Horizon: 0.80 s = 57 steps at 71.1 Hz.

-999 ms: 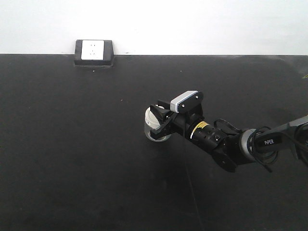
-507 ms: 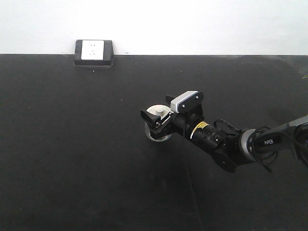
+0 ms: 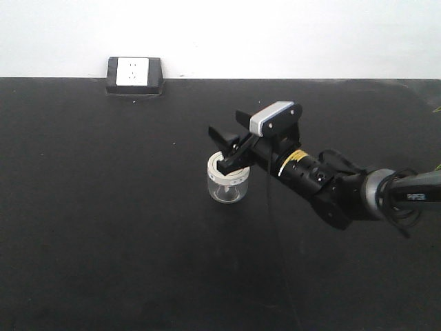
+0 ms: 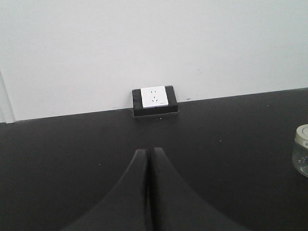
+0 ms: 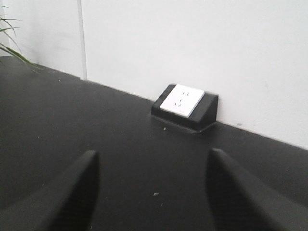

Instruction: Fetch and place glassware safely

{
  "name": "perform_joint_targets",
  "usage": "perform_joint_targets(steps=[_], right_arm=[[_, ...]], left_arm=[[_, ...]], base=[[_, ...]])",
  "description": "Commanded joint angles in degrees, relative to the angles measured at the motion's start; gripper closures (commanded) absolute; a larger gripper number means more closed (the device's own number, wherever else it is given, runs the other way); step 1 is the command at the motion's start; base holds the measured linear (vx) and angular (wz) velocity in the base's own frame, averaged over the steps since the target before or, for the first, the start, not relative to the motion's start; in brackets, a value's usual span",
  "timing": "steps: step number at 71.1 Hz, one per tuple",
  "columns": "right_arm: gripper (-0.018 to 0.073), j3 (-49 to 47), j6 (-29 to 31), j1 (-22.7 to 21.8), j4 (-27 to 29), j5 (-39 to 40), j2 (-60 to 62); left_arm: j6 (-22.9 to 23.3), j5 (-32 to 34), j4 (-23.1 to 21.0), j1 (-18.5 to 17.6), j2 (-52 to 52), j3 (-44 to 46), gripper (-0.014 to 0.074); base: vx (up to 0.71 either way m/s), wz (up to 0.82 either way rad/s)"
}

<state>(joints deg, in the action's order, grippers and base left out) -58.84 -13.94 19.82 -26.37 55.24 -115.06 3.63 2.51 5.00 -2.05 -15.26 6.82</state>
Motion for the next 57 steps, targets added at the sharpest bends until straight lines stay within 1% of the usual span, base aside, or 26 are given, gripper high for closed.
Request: perform_joint_targets(steps=[1,2,3,5,7,8,10,11,12,22,28,41,48,57], right_arm=[[0.0263,-1.3,-0.1,-0.3,1.1,0.2,6.4],[0.0301,-1.3,-0.1,-0.3,1.1,-0.4,6.9],[0.0314,-1.3,-0.1,-0.3,1.1,-0.9,7.4],[0.0368,-1.3,-0.1,-0.3,1.1,-1.9,8.6],[0.044,-1.3,-0.3,-0.3,1.1,-3.1,9.6],[0.0454,-1.3,-0.4,-0.3,1.1,-3.7,9.8],[0.0513,-1.3,-0.7,-0.3,1.1,-5.0,10.9],[0.0557,-1.3,-0.8,-0.3,1.1,-5.6,11.1],[0.057,-1.3,-1.0,-0.3,1.2,-6.3,11.6],[0.0569,-1.3,-5.6,-0.3,4.0,-16.2,16.0],[0.0568,-1.3,-5.8,-0.3,5.3,-20.2,18.6],[0.0567,-1.3,-5.7,-0.4,5.7,-27.9,24.1],[0.0567,-1.1,-7.0,-1.9,7.0,-31.1,26.9],[0.0567,-1.1,-7.8,-5.5,7.1,-35.4,31.1]], left_arm=[[0.5,4.1,-0.2,0.0,-0.5,1.7,0.0603],[0.5,4.1,-0.2,0.0,-0.5,1.7,0.0603],[0.5,4.1,-0.2,0.0,-0.5,1.7,0.0603],[0.5,4.1,-0.2,0.0,-0.5,1.7,0.0603],[0.5,4.1,-0.2,0.0,-0.5,1.7,0.0603],[0.5,4.1,-0.2,0.0,-0.5,1.7,0.0603],[0.5,4.1,-0.2,0.0,-0.5,1.7,0.0603],[0.5,4.1,-0.2,0.0,-0.5,1.7,0.0603],[0.5,4.1,-0.2,0.0,-0.5,1.7,0.0603],[0.5,4.1,-0.2,0.0,-0.5,1.7,0.0603],[0.5,4.1,-0.2,0.0,-0.5,1.7,0.0603],[0.5,4.1,-0.2,0.0,-0.5,1.7,0.0603],[0.5,4.1,-0.2,0.0,-0.5,1.7,0.0603],[0.5,4.1,-0.2,0.0,-0.5,1.7,0.0603]], base=[[0.0,0.0],[0.0,0.0],[0.0,0.0],[0.0,0.0],[0.0,0.0],[0.0,0.0],[0.0,0.0],[0.0,0.0],[0.0,0.0],[0.0,0.0],[0.0,0.0],[0.0,0.0],[0.0,0.0],[0.0,0.0]])
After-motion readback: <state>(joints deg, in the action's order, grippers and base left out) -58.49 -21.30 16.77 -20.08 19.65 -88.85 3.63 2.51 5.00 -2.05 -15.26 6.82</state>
